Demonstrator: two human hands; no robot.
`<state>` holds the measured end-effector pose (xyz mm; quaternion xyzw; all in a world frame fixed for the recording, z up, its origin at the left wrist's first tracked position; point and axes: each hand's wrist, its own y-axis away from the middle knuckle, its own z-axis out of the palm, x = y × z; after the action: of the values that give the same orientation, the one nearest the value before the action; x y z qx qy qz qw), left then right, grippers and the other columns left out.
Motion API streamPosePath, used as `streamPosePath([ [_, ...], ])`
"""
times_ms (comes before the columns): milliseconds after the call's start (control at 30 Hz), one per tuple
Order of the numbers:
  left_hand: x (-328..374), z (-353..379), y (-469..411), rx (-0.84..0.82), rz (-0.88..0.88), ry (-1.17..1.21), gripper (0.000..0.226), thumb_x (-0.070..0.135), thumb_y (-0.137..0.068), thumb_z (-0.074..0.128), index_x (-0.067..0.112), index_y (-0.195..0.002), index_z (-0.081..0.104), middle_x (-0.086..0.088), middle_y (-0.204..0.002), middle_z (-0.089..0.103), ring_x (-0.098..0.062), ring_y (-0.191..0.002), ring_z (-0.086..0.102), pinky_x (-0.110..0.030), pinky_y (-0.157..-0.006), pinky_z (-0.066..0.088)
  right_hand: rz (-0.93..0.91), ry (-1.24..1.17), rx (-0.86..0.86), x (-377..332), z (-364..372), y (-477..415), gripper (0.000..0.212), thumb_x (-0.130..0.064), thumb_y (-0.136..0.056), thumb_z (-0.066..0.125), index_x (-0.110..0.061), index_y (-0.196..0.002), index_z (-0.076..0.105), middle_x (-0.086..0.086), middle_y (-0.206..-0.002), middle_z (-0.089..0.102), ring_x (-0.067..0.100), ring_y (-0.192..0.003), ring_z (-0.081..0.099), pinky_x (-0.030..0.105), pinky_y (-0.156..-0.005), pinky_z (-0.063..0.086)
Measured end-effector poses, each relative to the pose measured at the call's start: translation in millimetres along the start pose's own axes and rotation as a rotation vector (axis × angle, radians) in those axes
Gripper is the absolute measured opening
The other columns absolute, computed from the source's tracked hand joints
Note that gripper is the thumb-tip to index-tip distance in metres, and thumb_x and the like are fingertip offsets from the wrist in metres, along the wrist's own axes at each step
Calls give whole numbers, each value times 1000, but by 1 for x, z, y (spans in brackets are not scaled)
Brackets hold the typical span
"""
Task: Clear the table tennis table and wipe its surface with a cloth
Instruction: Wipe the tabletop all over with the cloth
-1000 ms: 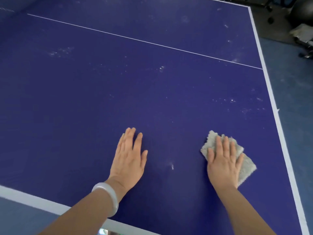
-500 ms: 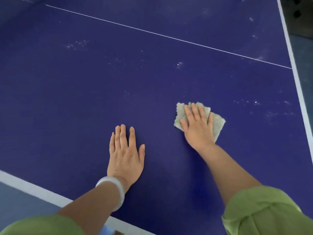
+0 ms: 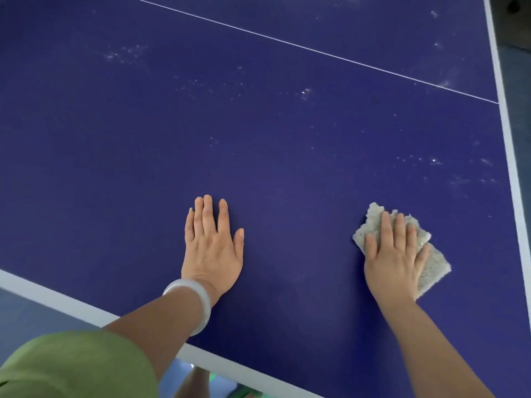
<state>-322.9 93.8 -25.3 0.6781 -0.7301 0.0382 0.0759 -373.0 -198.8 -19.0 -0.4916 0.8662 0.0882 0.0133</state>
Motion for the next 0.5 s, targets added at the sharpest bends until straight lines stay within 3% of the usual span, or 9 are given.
streamPosePath([
  [67, 0, -1, 0, -4, 1, -5, 69, 47, -99, 11, 7, -155, 16, -21, -161, 10, -33, -151, 2, -46, -123, 2, 68, -16, 32, -33, 3, 12, 58, -40, -104, 22, -25, -159, 8, -2, -166, 2, 22, -153, -5, 57, -120, 3],
  [233, 0, -3, 0, -8, -3, 3, 69, 47, -99, 15, 7, -155, 17, -21, -162, 9, -32, -151, 1, -44, -123, 2, -640, 112, -8, -89, 28, 97, 59, -42, -103, 21, -23, -158, 13, 0, -166, 9, 25, -153, 2, 59, -119, 10],
  [300, 0, -3, 0, -4, -4, 9, 69, 47, -99, 16, 7, -155, 16, -21, -162, 8, -32, -151, 0, -45, -123, 1, -704, 132, -21, -59, 25, 95, 59, -42, -102, 25, -25, -158, 16, -2, -165, 14, 22, -153, 5, 57, -119, 15],
  [367, 1, -1, 0, -2, -2, 6, 68, 46, -99, 16, 7, -155, 15, -21, -162, 8, -33, -151, 0, -45, -123, 1, -468, 127, 40, -16, 19, 73, 56, -40, -103, 23, -26, -157, 16, -3, -165, 16, 20, -153, 7, 57, -120, 14],
  [433, 1, 0, 0, -11, -2, 7, 67, 46, -100, 16, 8, -155, 14, -21, -162, 7, -33, -151, 0, -45, -123, 0, -55, 7, 23, 10, 6, 50, 54, -41, -106, 17, -27, -157, 9, -2, -166, 7, 20, -153, 1, 57, -121, 6],
  [500, -1, 0, 0, -14, -1, 5, 68, 46, -100, 16, 7, -155, 14, -22, -162, 7, -33, -151, 0, -46, -123, 1, 171, -53, 22, -7, 4, 43, 59, -40, -104, 21, -23, -158, 8, 1, -166, 4, 22, -153, -3, 58, -120, 4],
])
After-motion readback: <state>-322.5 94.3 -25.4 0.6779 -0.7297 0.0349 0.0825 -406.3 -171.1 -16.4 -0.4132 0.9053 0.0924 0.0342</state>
